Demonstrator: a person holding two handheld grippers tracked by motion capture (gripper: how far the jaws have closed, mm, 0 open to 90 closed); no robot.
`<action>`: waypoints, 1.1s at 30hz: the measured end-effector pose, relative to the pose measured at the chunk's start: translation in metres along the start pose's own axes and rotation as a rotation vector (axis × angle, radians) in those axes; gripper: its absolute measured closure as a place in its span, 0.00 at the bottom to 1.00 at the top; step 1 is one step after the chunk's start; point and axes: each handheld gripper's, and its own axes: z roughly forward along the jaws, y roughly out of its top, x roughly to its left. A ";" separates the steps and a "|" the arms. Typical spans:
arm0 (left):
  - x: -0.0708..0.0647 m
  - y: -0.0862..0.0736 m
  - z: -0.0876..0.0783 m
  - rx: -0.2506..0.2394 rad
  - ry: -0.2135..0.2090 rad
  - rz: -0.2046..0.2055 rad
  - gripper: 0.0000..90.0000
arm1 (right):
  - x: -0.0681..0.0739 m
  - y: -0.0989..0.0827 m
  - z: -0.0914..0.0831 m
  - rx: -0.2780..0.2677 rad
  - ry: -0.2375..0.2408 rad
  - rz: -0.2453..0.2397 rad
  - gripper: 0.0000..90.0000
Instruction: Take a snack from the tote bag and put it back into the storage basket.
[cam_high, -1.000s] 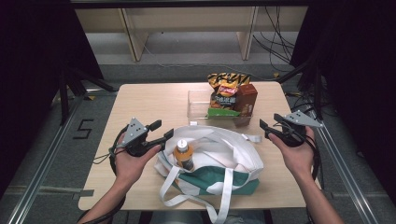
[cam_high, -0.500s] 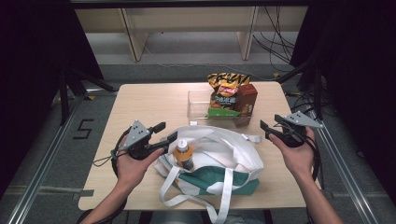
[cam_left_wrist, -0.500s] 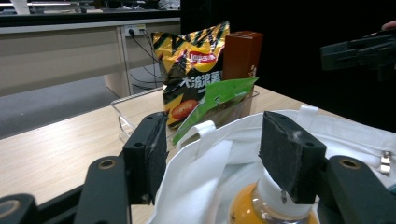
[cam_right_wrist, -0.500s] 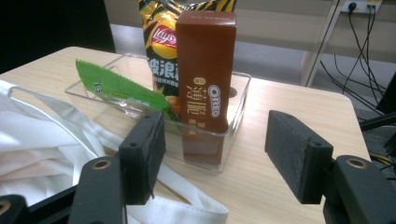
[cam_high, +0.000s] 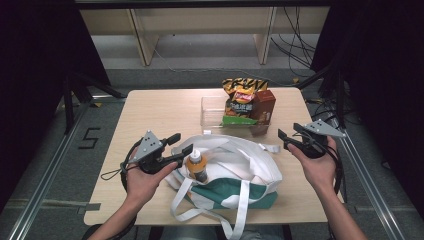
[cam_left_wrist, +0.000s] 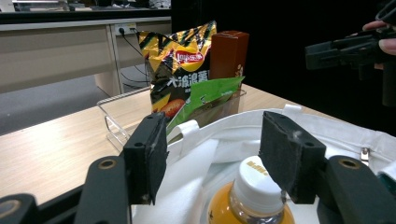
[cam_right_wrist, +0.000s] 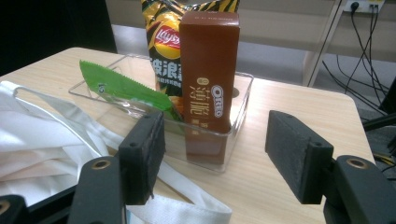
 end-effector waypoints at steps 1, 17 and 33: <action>-0.001 0.000 0.001 -0.003 -0.004 -0.004 0.46 | 0.000 0.000 -0.001 0.009 0.002 0.014 0.43; -0.010 -0.012 0.009 -0.006 -0.055 -0.007 0.46 | -0.002 -0.004 0.003 0.007 -0.005 -0.009 0.43; -0.013 -0.029 0.015 0.069 -0.063 -0.006 0.48 | -0.004 -0.007 0.006 0.009 -0.005 -0.016 0.43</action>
